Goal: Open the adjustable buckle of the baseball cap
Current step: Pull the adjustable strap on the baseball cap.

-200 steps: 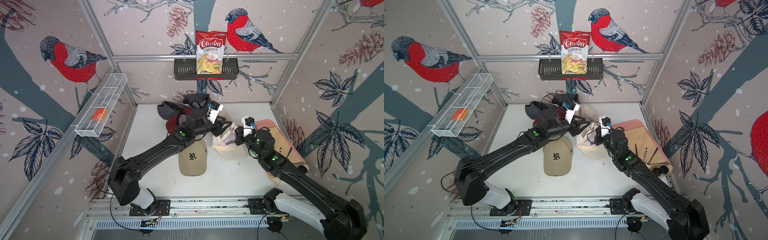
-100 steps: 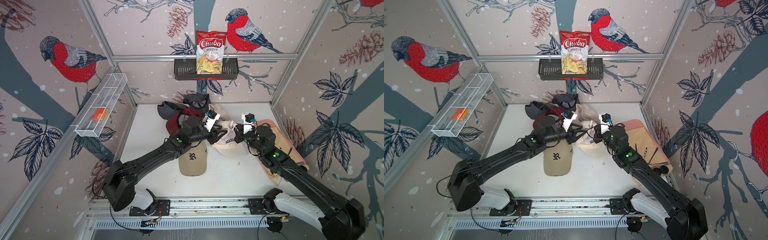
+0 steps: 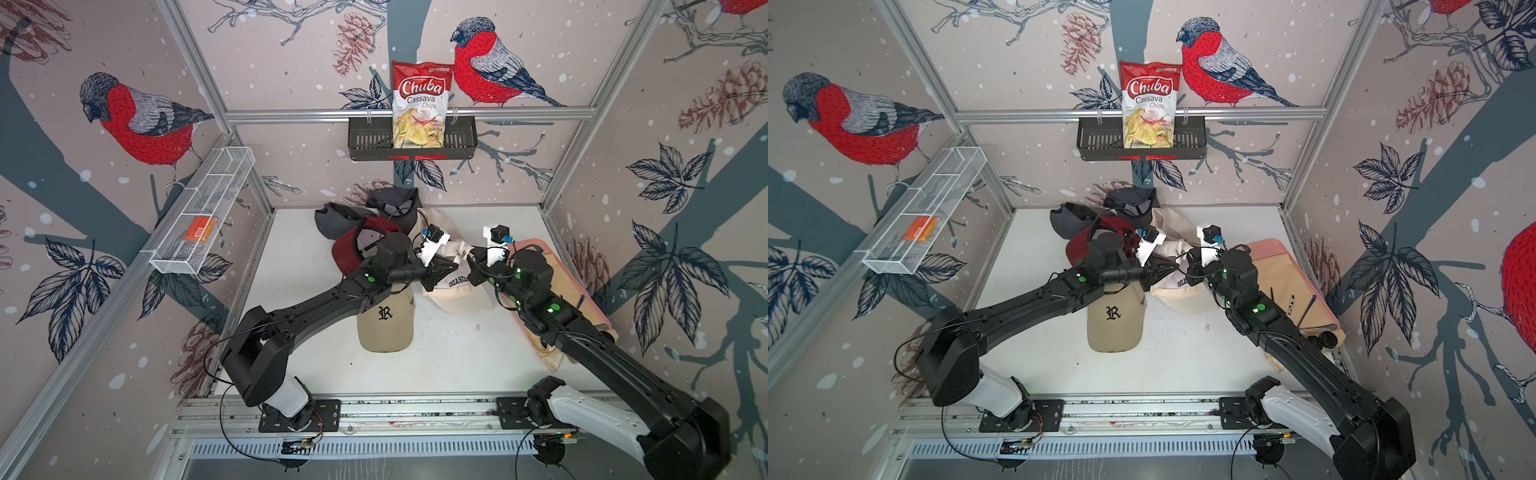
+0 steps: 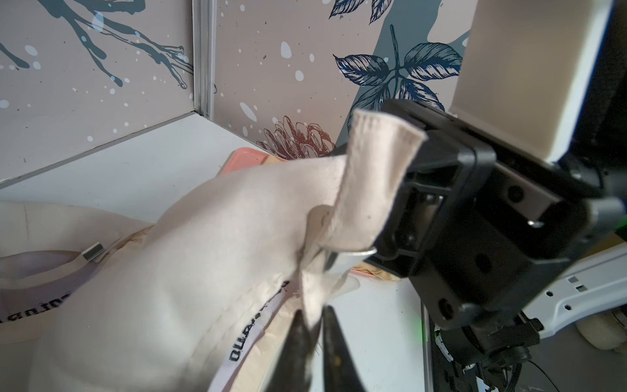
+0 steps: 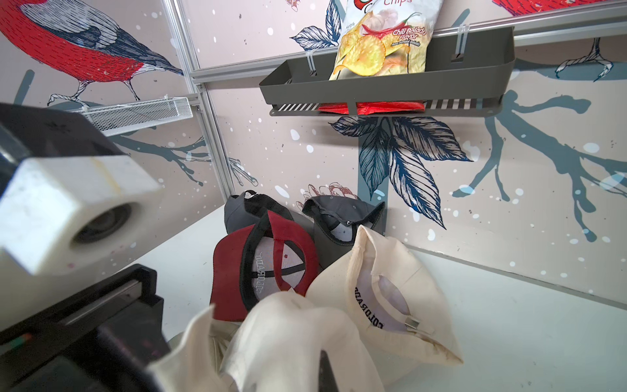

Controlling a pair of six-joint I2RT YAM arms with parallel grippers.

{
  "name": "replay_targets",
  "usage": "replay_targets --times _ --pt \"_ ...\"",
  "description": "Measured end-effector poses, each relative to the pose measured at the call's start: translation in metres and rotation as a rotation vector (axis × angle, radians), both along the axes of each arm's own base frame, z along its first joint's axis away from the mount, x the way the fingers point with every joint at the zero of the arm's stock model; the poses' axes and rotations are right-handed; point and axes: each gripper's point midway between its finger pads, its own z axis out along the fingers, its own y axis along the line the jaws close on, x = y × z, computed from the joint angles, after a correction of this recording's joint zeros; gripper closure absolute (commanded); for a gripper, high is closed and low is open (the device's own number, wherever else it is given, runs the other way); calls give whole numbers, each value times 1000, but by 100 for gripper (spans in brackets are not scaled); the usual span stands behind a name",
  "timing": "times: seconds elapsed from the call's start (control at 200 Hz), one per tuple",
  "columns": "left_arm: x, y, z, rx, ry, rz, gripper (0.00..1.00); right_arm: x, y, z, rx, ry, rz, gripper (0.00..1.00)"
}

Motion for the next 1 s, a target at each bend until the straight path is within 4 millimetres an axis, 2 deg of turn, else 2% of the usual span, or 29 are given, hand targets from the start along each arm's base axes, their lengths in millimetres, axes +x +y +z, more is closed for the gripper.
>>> replay_targets --times 0.175,0.26,0.405,0.61,0.821,0.996 --pt "-7 0 9 -21 -11 -30 100 -1 -1 -1 -9 6 -1 90" --pt "-13 3 20 -40 -23 -46 100 -1 -4 0 -29 -12 -6 67" --pt "-19 6 33 -56 -34 -71 100 -7 -9 -7 -90 -53 -5 52" --pt "-22 5 42 -61 -41 -98 100 -18 -8 -7 -145 -137 33 51" --pt "-23 3 37 -46 -26 -119 100 -22 0 -7 -144 -175 76 54" --pt "-25 2 37 -43 -19 -136 100 -24 6 -7 -125 -192 111 66"
